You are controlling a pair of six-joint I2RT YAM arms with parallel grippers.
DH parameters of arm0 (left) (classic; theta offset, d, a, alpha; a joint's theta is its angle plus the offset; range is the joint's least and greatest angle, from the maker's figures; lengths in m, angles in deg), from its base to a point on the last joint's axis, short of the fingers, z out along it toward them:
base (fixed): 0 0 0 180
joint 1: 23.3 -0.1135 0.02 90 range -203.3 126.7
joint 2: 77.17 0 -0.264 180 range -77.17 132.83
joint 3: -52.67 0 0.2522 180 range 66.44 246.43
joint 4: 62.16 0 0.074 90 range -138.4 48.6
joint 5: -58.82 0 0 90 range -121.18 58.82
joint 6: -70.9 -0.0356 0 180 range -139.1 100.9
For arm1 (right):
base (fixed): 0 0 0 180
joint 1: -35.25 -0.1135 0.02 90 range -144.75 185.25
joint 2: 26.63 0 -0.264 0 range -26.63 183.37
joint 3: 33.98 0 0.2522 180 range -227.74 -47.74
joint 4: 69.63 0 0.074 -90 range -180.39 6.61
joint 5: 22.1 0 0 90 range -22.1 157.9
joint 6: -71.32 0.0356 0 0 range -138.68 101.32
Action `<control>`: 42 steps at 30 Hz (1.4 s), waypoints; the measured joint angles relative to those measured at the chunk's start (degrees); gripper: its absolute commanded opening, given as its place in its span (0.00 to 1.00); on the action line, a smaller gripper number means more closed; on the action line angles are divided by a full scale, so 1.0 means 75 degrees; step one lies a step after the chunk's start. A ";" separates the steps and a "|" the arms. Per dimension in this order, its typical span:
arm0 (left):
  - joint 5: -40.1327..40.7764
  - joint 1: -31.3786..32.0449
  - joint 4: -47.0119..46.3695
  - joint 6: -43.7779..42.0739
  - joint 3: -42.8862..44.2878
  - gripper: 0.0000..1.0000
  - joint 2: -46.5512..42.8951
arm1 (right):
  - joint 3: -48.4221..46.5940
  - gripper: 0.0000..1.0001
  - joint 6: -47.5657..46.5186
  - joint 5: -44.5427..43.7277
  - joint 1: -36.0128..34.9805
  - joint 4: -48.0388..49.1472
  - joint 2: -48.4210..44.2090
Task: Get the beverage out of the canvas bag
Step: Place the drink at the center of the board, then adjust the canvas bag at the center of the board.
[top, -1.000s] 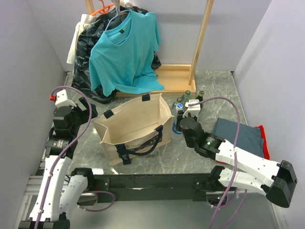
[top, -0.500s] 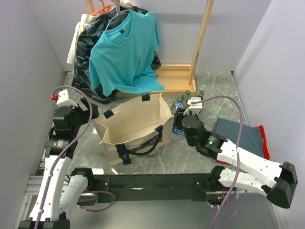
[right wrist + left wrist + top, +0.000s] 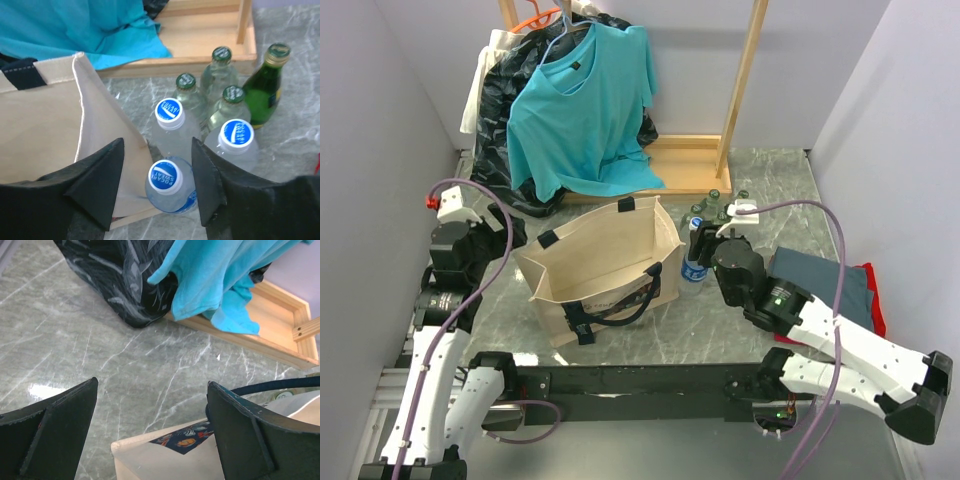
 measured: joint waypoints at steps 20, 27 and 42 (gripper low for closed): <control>-0.0137 0.0000 0.0026 -0.0090 0.0361 0.97 -0.0128 | -0.0866 0.97 -0.0667 -0.1285 -0.0006 -0.1215 -0.1306; -0.0184 0.0000 0.0020 -0.0076 0.0522 0.96 -0.0006 | -0.0694 1.00 -0.0746 -0.1667 0.0064 -0.1262 -0.1623; -0.0784 0.0000 0.0000 -0.0187 0.0522 0.96 0.0271 | -0.0915 1.00 -0.0781 -0.0224 0.0627 -0.1644 -0.1271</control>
